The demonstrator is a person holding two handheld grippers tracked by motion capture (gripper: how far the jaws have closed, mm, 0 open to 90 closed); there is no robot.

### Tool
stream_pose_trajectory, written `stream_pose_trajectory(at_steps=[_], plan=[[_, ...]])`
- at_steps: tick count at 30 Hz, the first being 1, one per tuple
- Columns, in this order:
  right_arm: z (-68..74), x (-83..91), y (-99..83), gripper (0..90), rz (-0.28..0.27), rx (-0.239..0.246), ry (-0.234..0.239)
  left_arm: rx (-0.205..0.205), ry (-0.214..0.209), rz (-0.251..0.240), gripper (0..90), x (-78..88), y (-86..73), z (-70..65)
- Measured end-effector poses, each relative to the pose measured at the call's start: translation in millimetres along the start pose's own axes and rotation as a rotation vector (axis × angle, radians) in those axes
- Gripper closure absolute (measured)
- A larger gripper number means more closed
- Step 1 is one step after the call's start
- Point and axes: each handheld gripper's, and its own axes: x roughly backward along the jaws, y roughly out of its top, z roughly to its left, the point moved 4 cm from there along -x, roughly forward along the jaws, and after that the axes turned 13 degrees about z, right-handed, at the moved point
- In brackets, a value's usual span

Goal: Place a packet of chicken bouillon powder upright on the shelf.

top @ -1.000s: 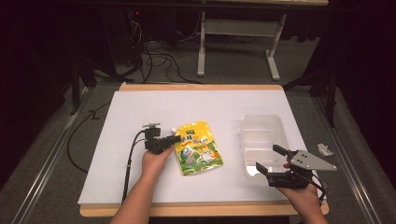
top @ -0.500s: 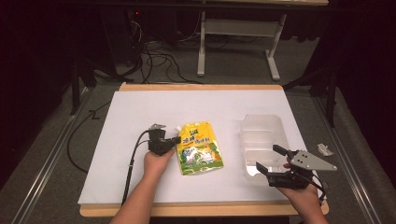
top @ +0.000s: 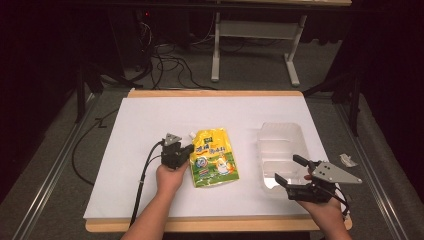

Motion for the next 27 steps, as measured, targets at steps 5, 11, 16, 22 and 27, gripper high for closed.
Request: stream_pose_trajectory(at_steps=[5,11,16,22,27], plan=[[0.5,0.6,0.3,11.6,0.004,-0.004,-0.005,-0.017,0.012,-0.042,90.0,10.5,2.0,-6.8],[1.1,1.8,1.1,11.4,0.002,-0.001,-0.009,-0.040,0.037,-0.090,90.0,27.9,0.0,-17.9],[2.9,2.1,2.2,11.2,-0.001,0.000,-0.003,-0.080,0.054,-0.125,90.0,44.1,-0.5,-29.8],[6.5,2.0,3.8,11.2,-0.002,0.013,0.003,-0.137,0.072,-0.171,90.0,59.7,-3.1,-44.3],[10.5,2.0,4.9,11.2,0.001,0.018,0.004,-0.176,0.085,-0.187,90.0,73.3,-8.6,-55.5]])
